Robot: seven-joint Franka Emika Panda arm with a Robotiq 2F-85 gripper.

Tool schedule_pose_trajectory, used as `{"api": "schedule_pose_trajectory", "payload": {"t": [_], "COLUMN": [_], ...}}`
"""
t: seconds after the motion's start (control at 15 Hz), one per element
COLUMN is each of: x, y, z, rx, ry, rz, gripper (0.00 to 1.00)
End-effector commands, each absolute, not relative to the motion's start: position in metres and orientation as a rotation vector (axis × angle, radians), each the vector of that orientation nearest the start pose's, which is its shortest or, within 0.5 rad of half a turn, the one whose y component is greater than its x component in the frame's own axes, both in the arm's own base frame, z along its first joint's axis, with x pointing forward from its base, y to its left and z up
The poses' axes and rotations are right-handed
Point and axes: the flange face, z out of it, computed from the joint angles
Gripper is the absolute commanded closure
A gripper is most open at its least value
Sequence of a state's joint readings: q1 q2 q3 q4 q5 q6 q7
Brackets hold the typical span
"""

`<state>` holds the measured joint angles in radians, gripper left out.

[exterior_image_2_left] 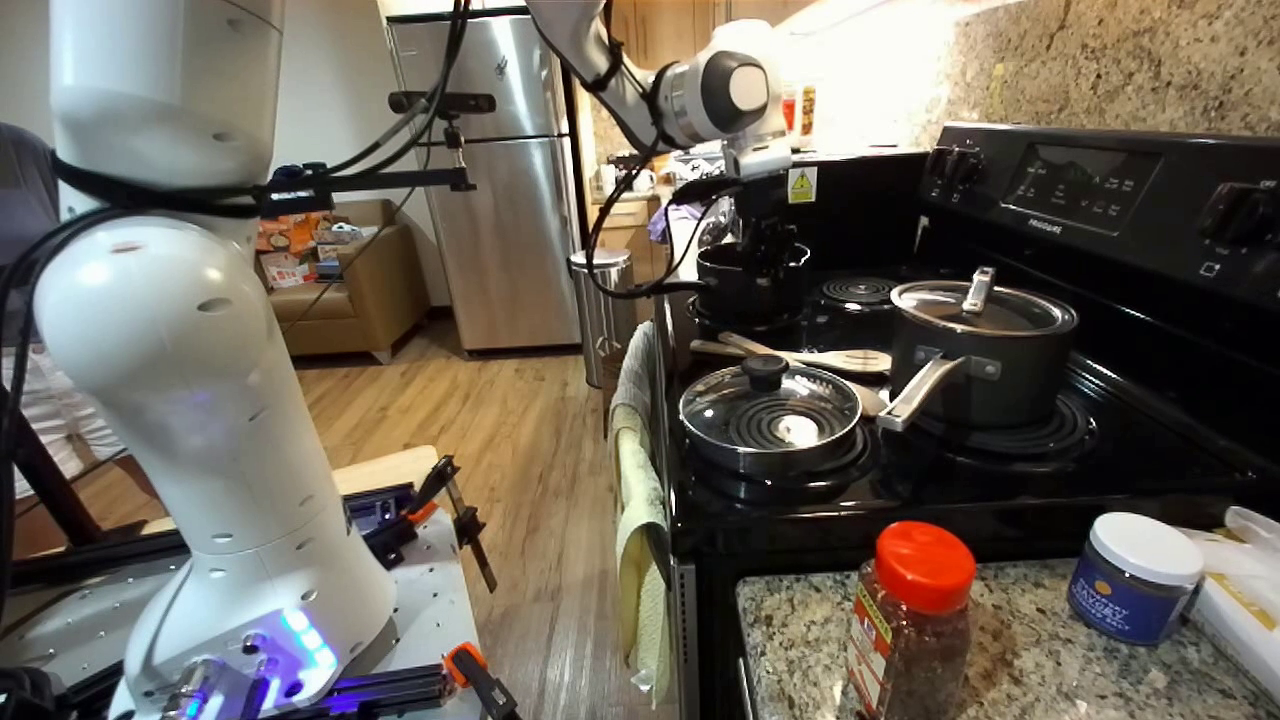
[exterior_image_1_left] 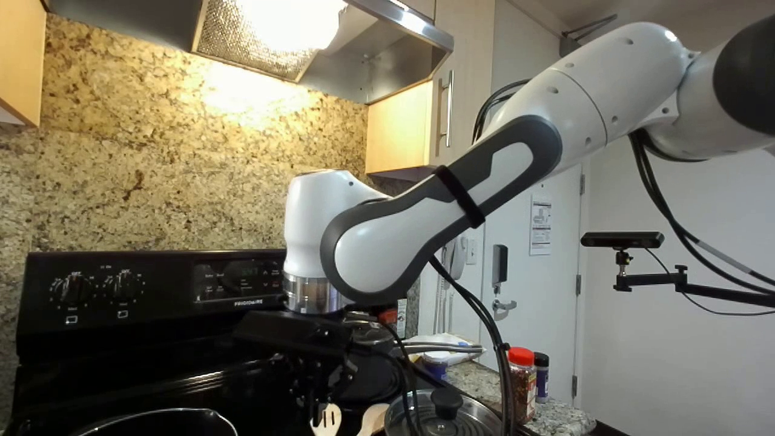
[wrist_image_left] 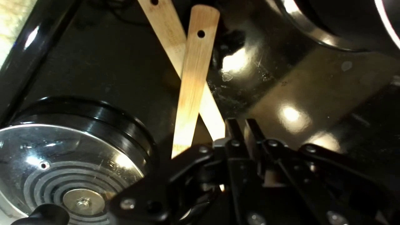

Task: Pick up the the wooden spoon from the stove and put it on top of the container on the countertop.

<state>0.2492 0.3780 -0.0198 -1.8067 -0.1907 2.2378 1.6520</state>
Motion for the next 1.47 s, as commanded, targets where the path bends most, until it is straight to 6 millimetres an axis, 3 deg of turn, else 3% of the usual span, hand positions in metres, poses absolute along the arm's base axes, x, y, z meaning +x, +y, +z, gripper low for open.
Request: {"api": "schedule_pose_trajectory", "payload": {"t": [0.0,0.6,1.4], "x": [0.634,0.636,0.633], "y": [0.137,0.127,0.12], "z": [0.341,0.322,0.29], "rx": [-2.484,-2.286,-2.152], "ry": [2.015,2.156,2.272], "rz": [-0.214,-0.054,0.078], "gripper": [0.57,0.02,0.0]}}
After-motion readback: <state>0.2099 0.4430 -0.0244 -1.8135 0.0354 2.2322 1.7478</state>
